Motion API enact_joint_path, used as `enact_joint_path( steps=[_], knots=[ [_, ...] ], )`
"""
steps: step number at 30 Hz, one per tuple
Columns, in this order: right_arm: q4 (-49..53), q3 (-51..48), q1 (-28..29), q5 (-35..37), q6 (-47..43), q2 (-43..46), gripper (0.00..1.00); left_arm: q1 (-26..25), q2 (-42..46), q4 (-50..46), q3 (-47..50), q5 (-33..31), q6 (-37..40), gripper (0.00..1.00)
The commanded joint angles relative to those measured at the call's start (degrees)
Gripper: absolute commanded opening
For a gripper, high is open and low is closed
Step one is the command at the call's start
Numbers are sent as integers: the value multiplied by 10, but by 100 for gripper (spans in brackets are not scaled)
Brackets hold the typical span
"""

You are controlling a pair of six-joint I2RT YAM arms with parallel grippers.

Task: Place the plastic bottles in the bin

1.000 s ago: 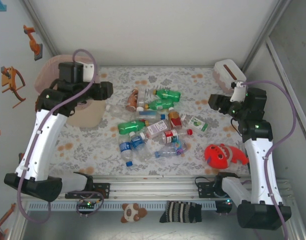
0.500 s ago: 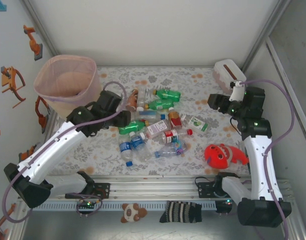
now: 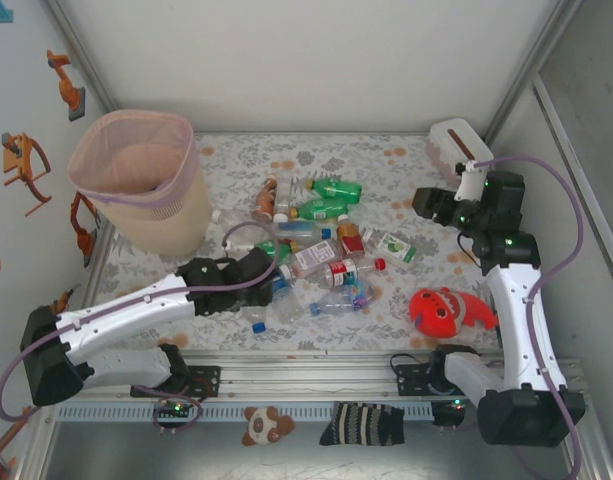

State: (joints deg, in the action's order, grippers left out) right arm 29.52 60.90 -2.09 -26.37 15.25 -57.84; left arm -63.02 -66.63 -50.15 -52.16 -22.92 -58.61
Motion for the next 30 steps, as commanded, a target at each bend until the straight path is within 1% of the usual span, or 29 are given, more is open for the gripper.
enact_joint_path(
  steps=[1,5,8,12,16,19,23,30],
  knots=[
    [-7,-7,6,-10,6,1,67,-26,-17,-6,18,-6,-116,66],
    [-5,-7,7,-9,6,0,67,-62,-62,-11,19,-2,-176,66],
    [-4,-5,7,-7,5,-1,67,-75,-96,-9,23,17,-210,65],
    [-4,-3,8,-6,5,-5,67,-81,-119,-9,27,36,-226,63],
    [-4,0,8,-5,4,-12,67,-81,-110,-5,43,38,-233,61],
    [-7,0,9,-5,4,-15,67,-77,-105,16,66,57,-229,59],
    [-7,1,9,-4,3,-16,67,-71,-104,46,85,82,-200,57],
    [-1,4,9,2,-2,-14,67,-44,-135,120,111,132,-159,51]
  ],
)
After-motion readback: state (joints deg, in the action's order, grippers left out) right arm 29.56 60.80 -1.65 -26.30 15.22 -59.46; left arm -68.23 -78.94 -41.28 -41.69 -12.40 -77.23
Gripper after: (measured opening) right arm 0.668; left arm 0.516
